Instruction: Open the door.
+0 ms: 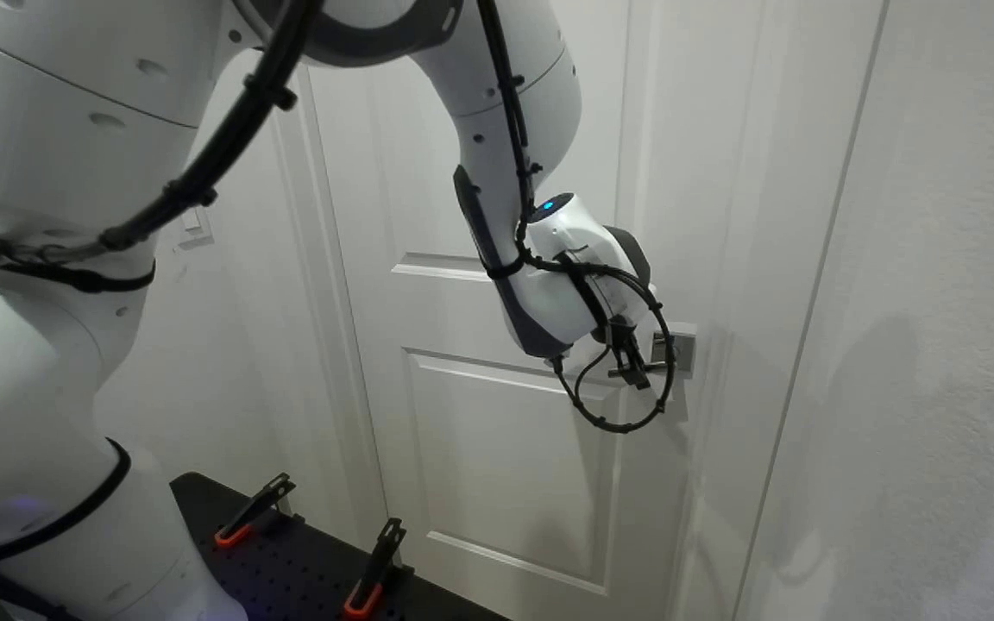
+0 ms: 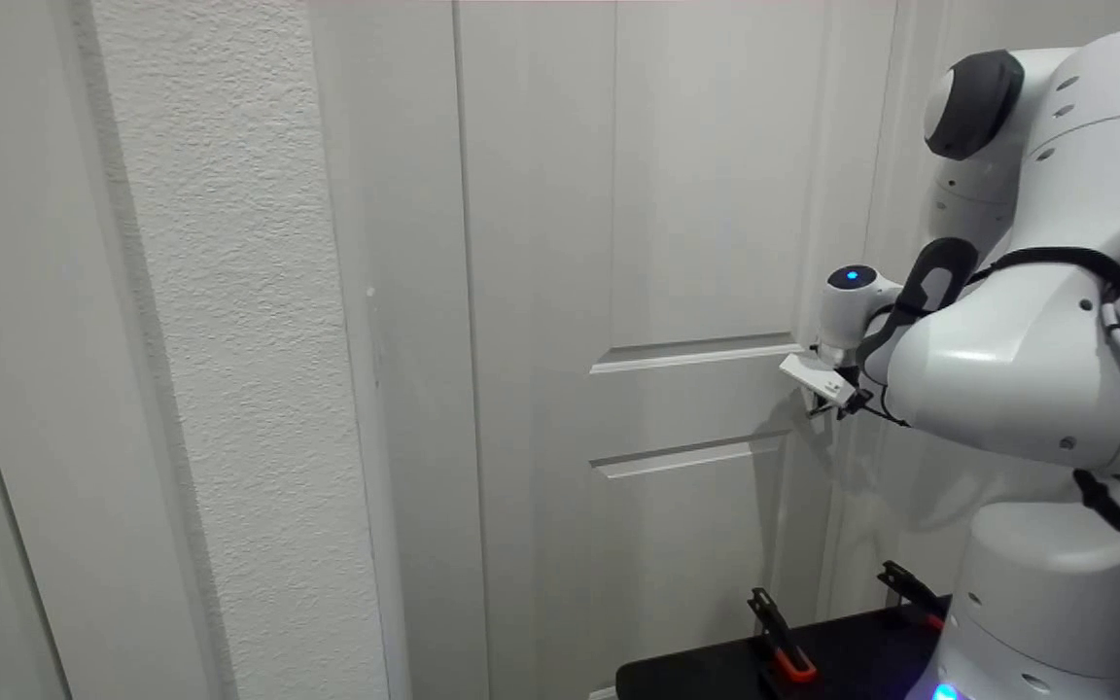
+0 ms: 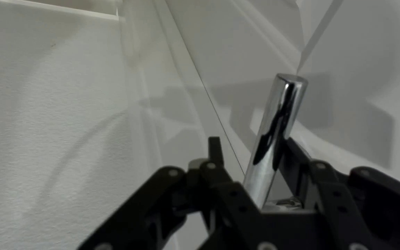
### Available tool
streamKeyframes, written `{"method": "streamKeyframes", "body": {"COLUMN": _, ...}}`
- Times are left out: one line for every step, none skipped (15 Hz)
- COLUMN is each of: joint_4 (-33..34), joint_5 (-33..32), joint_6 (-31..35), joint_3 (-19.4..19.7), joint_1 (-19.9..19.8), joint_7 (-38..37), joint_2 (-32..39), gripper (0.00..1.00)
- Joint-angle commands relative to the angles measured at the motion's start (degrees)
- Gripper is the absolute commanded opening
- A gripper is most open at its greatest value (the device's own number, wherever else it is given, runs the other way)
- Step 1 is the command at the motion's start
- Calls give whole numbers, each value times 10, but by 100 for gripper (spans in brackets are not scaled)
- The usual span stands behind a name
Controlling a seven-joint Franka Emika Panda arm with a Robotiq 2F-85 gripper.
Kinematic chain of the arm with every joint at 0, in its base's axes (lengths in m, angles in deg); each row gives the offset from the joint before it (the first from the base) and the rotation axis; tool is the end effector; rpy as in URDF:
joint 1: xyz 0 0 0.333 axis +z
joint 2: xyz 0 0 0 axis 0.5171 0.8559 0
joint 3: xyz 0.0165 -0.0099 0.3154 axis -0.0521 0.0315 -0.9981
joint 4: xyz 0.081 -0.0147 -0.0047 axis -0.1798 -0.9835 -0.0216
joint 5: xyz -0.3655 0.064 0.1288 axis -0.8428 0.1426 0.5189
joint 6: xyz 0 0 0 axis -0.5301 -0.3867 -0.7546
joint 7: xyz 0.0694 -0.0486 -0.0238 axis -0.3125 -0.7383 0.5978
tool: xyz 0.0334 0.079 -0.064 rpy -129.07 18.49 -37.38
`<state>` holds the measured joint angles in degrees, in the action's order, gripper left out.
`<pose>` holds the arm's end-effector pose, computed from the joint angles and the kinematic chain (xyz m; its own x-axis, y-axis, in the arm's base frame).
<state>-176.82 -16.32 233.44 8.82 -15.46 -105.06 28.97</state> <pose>0.5292 -0.2856 0.1998 0.2086 -0.8706 0.4455 -0.8998 -0.3493 -0.2613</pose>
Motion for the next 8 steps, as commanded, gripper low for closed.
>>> {"method": "streamKeyframes", "body": {"joint_4": 27, "joint_5": -56, "joint_6": -5, "joint_3": 36, "joint_1": 17, "joint_7": -56, "joint_2": 30, "gripper": 15}}
{"method": "streamKeyframes", "body": {"joint_4": 33, "joint_5": -69, "joint_6": -4, "joint_3": 40, "joint_1": 22, "joint_7": -70, "joint_2": 35, "gripper": 8}}
{"method": "streamKeyframes", "body": {"joint_4": 39, "joint_5": -83, "joint_6": -4, "joint_3": 45, "joint_1": 26, "joint_7": -85, "joint_2": 38, "gripper": 2}}
{"method": "streamKeyframes", "body": {"joint_4": 41, "joint_5": -96, "joint_6": -7, "joint_3": 50, "joint_1": 29, "joint_7": -102, "joint_2": 42, "gripper": 4}}
{"method": "streamKeyframes", "body": {"joint_4": 44, "joint_5": -110, "joint_6": -12, "joint_3": 54, "joint_1": 33, "joint_7": -118, "joint_2": 44, "gripper": 5}}
{"method": "streamKeyframes", "body": {"joint_4": 45, "joint_5": -125, "joint_6": -14, "joint_3": 57, "joint_1": 35, "joint_7": -132, "joint_2": 46, "gripper": 6}}
{"method": "streamKeyframes", "body": {"joint_4": 46, "joint_5": -142, "joint_6": -18, "joint_3": 60, "joint_1": 38, "joint_7": -147, "joint_2": 47, "gripper": 5}}
{"method": "streamKeyframes", "body": {"joint_4": 49, "joint_5": -163, "joint_6": -22, "joint_3": 64, "joint_1": 42, "joint_7": -163, "joint_2": 48, "gripper": 6}}
